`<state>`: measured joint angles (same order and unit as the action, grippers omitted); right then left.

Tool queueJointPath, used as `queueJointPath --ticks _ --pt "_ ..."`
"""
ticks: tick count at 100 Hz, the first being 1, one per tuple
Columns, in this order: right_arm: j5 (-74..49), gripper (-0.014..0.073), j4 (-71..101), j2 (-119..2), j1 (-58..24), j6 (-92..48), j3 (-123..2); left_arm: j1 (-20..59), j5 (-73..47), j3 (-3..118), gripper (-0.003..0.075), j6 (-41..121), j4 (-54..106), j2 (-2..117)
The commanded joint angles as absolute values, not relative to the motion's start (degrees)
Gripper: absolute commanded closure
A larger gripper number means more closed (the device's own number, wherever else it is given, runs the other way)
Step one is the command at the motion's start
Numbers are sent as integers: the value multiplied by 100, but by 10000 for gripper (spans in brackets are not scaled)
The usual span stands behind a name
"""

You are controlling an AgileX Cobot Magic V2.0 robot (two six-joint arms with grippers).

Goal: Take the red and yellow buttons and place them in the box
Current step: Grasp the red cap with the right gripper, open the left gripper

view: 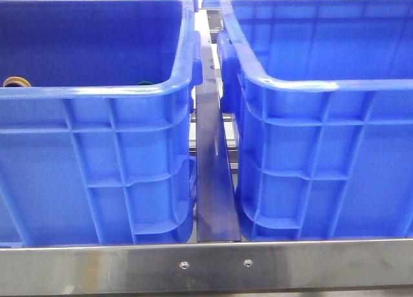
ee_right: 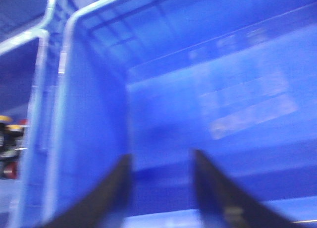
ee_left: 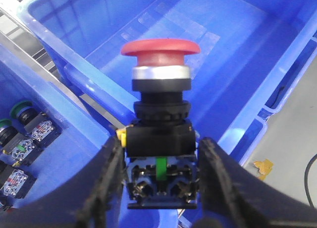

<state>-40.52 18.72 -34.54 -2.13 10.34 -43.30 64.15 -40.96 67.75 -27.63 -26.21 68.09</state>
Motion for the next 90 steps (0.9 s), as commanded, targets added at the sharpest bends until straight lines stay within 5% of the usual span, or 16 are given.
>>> queueJointPath --ticks 1,48,90 --pt "-3615 71 2421 -3501 -236 780 -4526 6448 -3774 6949 739 -2790 -2767 6653" --pt "-4641 51 7799 -4747 -251 -3742 -4720 6448 -3774 6949 739 -2790 -2750 6653" --pt "-5098 51 8130 -6502 -1705 -4242 -5683 6448 -3774 6949 739 -2790 -2732 6653"
